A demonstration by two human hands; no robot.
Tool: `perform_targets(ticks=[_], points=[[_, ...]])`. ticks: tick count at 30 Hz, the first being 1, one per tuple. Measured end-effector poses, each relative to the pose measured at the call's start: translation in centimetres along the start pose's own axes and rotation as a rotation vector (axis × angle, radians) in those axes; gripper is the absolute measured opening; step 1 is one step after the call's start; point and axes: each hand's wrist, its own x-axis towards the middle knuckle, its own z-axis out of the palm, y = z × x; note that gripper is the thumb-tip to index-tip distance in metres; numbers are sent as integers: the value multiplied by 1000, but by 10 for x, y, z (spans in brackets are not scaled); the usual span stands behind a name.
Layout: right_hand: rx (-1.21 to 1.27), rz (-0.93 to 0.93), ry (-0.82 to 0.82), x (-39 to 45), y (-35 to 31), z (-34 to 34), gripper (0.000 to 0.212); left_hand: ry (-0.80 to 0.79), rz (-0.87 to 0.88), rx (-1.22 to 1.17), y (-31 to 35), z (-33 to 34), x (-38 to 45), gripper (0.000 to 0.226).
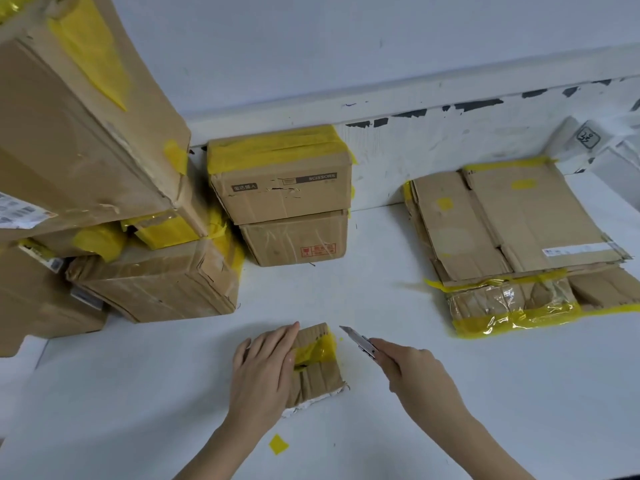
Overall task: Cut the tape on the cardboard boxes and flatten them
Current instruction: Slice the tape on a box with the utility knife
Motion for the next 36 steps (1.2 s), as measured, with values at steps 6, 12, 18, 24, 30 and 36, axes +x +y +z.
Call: perform_targets(ticks=[6,12,18,24,30,36], points=[[39,40,-42,6,-8,10,30,53,2,-20,0,2,1,46],[-1,47,-1,5,-7,11,28,68,2,-6,-1,6,1,46],[-158,23,14,-1,-9,18,28,53,-20,14,0,6,1,48],[-186,21,-11,-13,-7,22,29,24,-64,2,2,6,1,51],[-192,24,-31,-26,-2,23,28,26,-71,1,3,5,1,51],[-169,15,-28,-33,-3,24,28,4,-67,31,4,5,1,52]])
